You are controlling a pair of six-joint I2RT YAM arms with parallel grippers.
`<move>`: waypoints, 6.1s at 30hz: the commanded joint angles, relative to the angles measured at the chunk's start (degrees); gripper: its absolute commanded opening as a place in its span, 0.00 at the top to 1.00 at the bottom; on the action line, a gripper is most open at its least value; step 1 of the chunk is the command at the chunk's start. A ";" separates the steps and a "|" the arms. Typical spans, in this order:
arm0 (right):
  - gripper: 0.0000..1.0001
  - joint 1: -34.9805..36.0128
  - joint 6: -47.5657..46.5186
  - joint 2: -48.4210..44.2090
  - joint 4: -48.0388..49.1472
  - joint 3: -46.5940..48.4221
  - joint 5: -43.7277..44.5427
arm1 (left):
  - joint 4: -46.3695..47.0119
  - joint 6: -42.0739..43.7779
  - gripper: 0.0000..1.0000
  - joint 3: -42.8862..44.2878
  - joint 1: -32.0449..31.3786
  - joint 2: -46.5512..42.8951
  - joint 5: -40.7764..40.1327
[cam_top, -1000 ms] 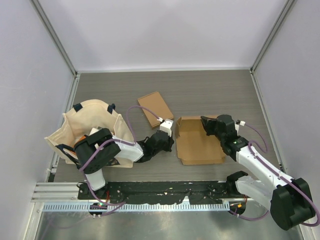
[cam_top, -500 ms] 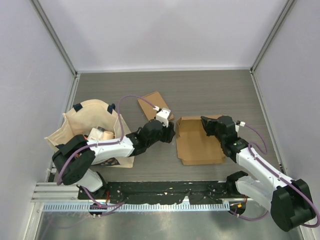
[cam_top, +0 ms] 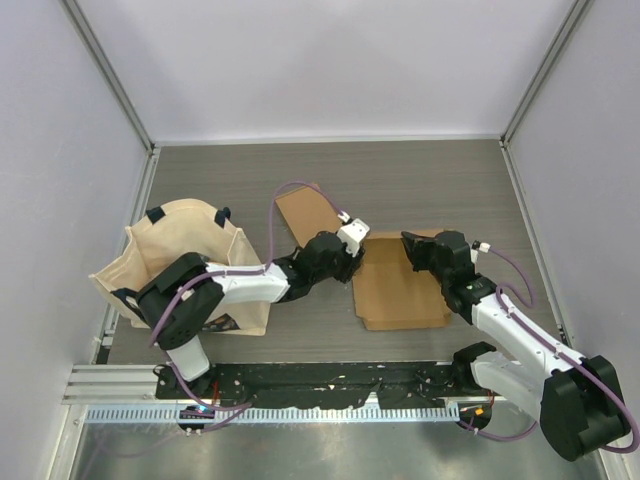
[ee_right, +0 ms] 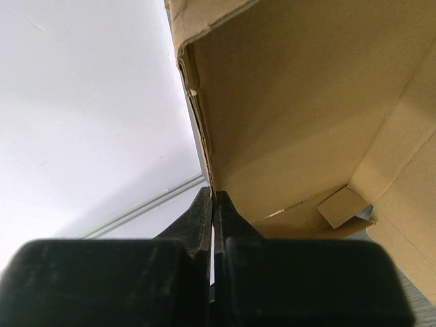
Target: Fold the paper box
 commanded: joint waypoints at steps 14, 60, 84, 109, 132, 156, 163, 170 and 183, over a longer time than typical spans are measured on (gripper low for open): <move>0.99 1.11 -0.69 0.06 -0.80 -2.71 -0.68 | 6.02 -5.70 0.75 5.42 -2.07 4.24 -12.62; 0.99 7.70 -4.39 0.06 11.42 -11.85 6.35 | 24.21 -5.35 0.72 0.05 -5.41 8.36 -28.27; 0.99 15.00 3.26 -3.28 10.98 -12.99 11.45 | 20.87 -6.14 1.00 5.25 -7.35 13.93 -48.35; 0.99 14.38 1.33 -2.05 11.51 -11.06 11.10 | 15.34 -5.88 0.73 2.77 -6.38 6.96 -34.06; 0.41 13.68 -53.54 -12.75 -36.18 15.14 11.71 | 4.36 -10.44 1.00 -1.53 -5.94 -1.12 -43.39; 0.99 5.60 -40.25 -2.69 11.22 -11.14 20.25 | -5.14 -18.27 1.00 0.23 -6.03 -0.07 -44.53; 0.99 4.10 -43.76 -3.01 10.27 -12.64 20.41 | -5.31 -18.62 1.00 -0.21 -5.94 -0.07 -43.83; 0.99 3.75 -50.09 -0.48 15.46 -14.31 20.50 | -4.96 -18.88 1.00 0.05 -5.94 0.37 -43.65; 0.99 4.19 -47.90 -4.32 9.49 -16.68 9.08 | -5.58 -18.80 1.00 0.40 -5.94 0.37 -43.65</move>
